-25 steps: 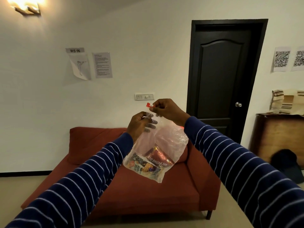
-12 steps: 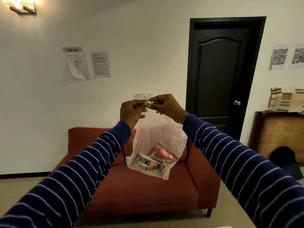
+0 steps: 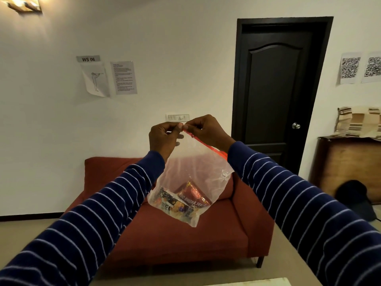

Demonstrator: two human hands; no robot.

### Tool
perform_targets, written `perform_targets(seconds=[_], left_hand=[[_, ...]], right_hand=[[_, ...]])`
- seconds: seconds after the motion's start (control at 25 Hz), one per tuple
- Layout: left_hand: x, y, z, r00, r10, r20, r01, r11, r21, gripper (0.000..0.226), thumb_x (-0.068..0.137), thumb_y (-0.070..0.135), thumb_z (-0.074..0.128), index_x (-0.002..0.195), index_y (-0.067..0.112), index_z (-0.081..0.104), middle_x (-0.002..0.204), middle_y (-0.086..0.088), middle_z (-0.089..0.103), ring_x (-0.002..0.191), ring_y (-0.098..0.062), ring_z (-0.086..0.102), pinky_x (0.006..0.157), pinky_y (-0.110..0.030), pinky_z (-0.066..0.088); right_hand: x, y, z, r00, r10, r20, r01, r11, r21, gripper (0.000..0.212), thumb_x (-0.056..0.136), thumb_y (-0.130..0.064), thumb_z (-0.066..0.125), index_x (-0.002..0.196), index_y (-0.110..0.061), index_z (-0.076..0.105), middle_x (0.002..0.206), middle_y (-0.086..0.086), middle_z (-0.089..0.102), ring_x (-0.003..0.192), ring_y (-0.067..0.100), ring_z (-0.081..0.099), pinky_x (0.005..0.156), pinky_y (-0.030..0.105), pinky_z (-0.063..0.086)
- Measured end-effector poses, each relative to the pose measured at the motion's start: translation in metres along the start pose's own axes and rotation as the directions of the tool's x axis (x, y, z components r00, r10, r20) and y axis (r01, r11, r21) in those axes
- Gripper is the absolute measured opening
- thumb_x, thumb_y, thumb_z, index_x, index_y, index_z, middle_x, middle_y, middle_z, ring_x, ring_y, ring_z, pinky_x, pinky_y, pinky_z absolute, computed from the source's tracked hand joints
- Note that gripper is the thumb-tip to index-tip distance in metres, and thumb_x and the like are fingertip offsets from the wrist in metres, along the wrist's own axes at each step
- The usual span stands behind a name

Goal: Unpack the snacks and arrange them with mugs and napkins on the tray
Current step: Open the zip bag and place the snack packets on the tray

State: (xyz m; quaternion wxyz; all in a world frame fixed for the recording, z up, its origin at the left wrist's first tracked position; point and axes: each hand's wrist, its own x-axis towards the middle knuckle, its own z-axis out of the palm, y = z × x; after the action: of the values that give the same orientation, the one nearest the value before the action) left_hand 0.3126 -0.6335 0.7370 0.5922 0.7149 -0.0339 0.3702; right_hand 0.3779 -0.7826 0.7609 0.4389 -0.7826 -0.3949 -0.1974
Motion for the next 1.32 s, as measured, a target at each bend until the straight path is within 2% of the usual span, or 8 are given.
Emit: perform_targets(seconds=[0.24, 0.4, 0.52, 0.72, 0.8, 0.96, 1.16, 1.32], left_hand=[[0.006, 0.01, -0.008, 0.991, -0.007, -0.132, 0.008, 1.0, 0.004, 0.004, 0.093, 0.024, 0.066, 0.091, 0.024, 0.069, 0.091, 0.004, 0.073, 0.071, -0.007, 0.073, 0.061, -0.026, 0.06], [0.015, 0.012, -0.023, 0.978, -0.044, -0.206, 0.043, 0.999, -0.008, 0.005, 0.094, 0.024, 0.065, 0.093, 0.022, 0.07, 0.092, 0.003, 0.074, 0.071, -0.006, 0.073, 0.067, -0.026, 0.06], [0.023, 0.011, -0.039, 0.962, -0.085, -0.26, 0.082, 0.996, -0.022, 0.008, 0.094, 0.025, 0.066, 0.097, 0.019, 0.071, 0.093, 0.002, 0.074, 0.072, -0.006, 0.072, 0.069, -0.025, 0.06], [0.028, 0.011, -0.05, 0.942, -0.123, -0.313, 0.119, 0.992, -0.03, 0.016, 0.093, 0.024, 0.067, 0.103, 0.013, 0.074, 0.094, -0.001, 0.074, 0.077, -0.014, 0.072, 0.071, -0.025, 0.059], [0.024, 0.012, -0.046, 0.95, -0.135, -0.282, 0.129, 0.991, -0.041, 0.014, 0.093, 0.024, 0.067, 0.101, 0.015, 0.073, 0.095, -0.001, 0.074, 0.078, -0.013, 0.071, 0.071, -0.024, 0.059], [0.016, 0.014, -0.041, 0.971, -0.201, -0.133, 0.183, 0.974, -0.131, 0.008, 0.093, 0.028, 0.067, 0.094, 0.021, 0.07, 0.091, 0.005, 0.072, 0.082, -0.011, 0.071, 0.074, -0.029, 0.058], [0.005, 0.02, -0.023, 0.982, -0.189, -0.019, 0.185, 0.974, -0.13, 0.008, 0.093, 0.03, 0.066, 0.09, 0.024, 0.071, 0.088, 0.01, 0.074, 0.08, -0.008, 0.071, 0.07, -0.027, 0.057], [-0.007, 0.02, -0.009, 0.985, -0.173, 0.025, 0.175, 0.978, -0.11, 0.007, 0.094, 0.029, 0.065, 0.092, 0.025, 0.07, 0.092, 0.008, 0.073, 0.08, -0.008, 0.072, 0.069, -0.025, 0.055]], right_hand=[[-0.008, 0.016, -0.01, 0.999, 0.039, 0.009, -0.039, 0.996, -0.076, 0.027, 0.095, -0.03, 0.065, 0.091, -0.005, 0.078, 0.083, 0.014, 0.075, 0.056, 0.012, 0.052, 0.053, 0.02, 0.046], [-0.022, 0.03, -0.027, 0.994, 0.107, -0.001, -0.107, 0.991, -0.083, 0.024, 0.094, -0.028, 0.066, 0.101, -0.008, 0.077, 0.091, 0.003, 0.076, 0.082, 0.023, 0.07, 0.078, 0.035, 0.059], [-0.035, 0.046, -0.039, 0.987, 0.16, -0.009, -0.16, 0.981, -0.111, 0.025, 0.094, -0.028, 0.066, 0.105, -0.008, 0.076, 0.095, 0.003, 0.076, 0.088, 0.023, 0.071, 0.083, 0.037, 0.059], [-0.052, 0.061, -0.048, 0.991, 0.132, -0.002, -0.131, 0.982, -0.138, 0.021, 0.094, -0.028, 0.065, 0.099, -0.012, 0.077, 0.076, -0.019, 0.068, 0.072, -0.004, 0.067, 0.067, 0.008, 0.051], [-0.057, 0.064, -0.05, 0.989, 0.144, 0.017, -0.14, 0.98, -0.144, 0.022, 0.094, -0.031, 0.065, 0.097, -0.012, 0.077, 0.075, -0.018, 0.069, 0.071, -0.003, 0.068, 0.066, 0.007, 0.051], [-0.062, 0.065, -0.056, 0.975, 0.216, 0.057, -0.208, 0.972, -0.112, 0.014, 0.094, -0.027, 0.066, 0.091, -0.018, 0.077, 0.079, -0.009, 0.073, 0.074, 0.008, 0.07, 0.075, 0.025, 0.06], [-0.05, 0.026, -0.039, 0.977, 0.146, 0.154, -0.139, 0.989, -0.05, 0.029, 0.095, -0.035, 0.063, 0.112, -0.013, 0.074, 0.091, -0.014, 0.071, 0.082, 0.01, 0.072, 0.074, 0.019, 0.058], [-0.04, 0.001, -0.02, 0.947, 0.165, 0.274, -0.194, 0.977, 0.082, 0.019, 0.096, -0.035, 0.061, 0.097, -0.021, 0.074, 0.087, -0.002, 0.078, 0.076, 0.011, 0.075, 0.067, 0.023, 0.06]])
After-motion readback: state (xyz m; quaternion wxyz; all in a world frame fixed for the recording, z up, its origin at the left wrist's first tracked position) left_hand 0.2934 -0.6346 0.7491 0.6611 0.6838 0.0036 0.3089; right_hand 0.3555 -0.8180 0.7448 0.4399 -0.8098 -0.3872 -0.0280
